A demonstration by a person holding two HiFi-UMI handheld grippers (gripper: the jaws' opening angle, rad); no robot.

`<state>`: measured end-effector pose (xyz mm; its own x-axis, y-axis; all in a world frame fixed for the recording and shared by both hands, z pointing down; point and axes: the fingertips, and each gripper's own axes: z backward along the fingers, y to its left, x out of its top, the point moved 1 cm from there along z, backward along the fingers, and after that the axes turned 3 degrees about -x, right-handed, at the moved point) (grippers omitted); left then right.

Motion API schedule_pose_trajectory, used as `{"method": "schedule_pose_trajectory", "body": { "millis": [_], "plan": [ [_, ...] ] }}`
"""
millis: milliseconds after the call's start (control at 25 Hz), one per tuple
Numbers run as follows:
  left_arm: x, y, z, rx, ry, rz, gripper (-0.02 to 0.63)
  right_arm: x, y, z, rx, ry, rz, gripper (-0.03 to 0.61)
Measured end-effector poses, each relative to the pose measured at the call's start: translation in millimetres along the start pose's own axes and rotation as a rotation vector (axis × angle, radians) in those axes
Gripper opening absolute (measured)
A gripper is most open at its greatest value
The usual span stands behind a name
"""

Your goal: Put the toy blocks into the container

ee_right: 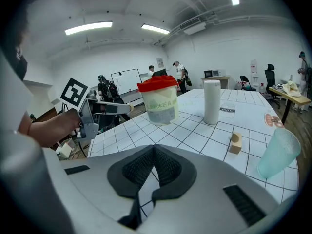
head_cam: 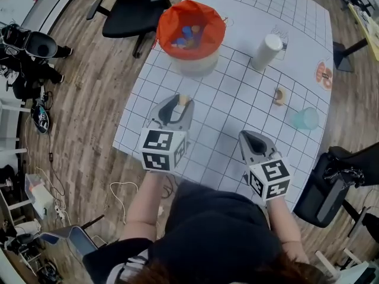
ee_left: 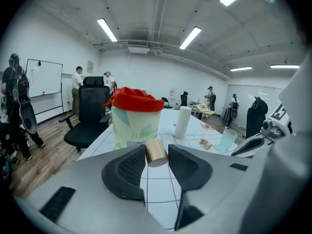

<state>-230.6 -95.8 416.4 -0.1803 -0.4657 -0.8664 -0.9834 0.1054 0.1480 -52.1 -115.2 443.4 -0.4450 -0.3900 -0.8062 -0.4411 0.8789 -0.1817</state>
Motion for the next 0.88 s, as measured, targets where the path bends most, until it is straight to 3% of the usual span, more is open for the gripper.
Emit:
{"method": "schedule_pose_trajectory", "body": {
  "millis": [280,520,880],
  "plan": [
    [60,-17,-3,-0.059,-0.082,-0.128,0.16,34,6,-8,0.009,-0.073,0.022,0.015],
    [110,-6,-9,-0.047,-0.155,-0.227,0.16,40,4,-12,-0.017,-0.077,0.004,0.015],
    [141,11,-48,-0.022,-0.146,-0.366,0.161,27,-3,-12,-0.088,-0.044,-0.03,0.015]
  ]
}}
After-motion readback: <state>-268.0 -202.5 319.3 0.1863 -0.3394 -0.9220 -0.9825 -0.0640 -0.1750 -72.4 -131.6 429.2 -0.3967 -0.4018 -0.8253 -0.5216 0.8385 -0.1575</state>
